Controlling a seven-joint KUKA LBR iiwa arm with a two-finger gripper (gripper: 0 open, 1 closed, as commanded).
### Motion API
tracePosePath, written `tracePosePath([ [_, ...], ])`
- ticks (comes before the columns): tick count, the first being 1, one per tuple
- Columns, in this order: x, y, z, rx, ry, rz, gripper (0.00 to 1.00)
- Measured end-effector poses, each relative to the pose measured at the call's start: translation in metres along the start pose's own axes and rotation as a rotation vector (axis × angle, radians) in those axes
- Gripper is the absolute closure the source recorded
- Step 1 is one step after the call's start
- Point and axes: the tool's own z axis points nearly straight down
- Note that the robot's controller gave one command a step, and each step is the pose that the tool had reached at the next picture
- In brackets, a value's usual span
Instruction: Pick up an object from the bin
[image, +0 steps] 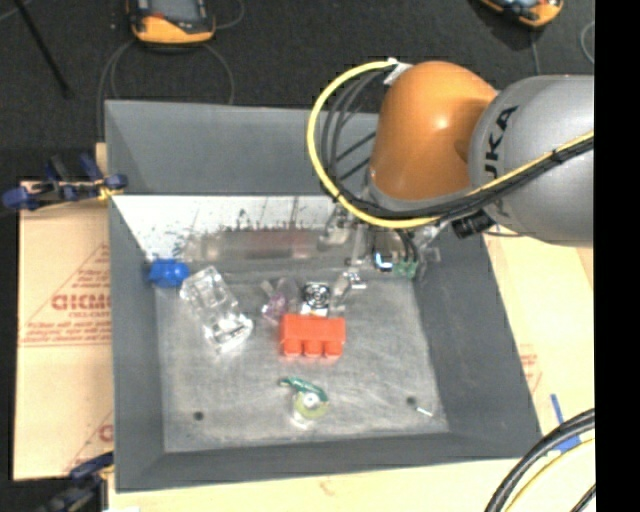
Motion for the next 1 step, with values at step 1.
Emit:
tracePosePath([
  [1, 0.059, 0.0026, 0.1299, -0.003, -0.026, 0.0, 0.0],
])
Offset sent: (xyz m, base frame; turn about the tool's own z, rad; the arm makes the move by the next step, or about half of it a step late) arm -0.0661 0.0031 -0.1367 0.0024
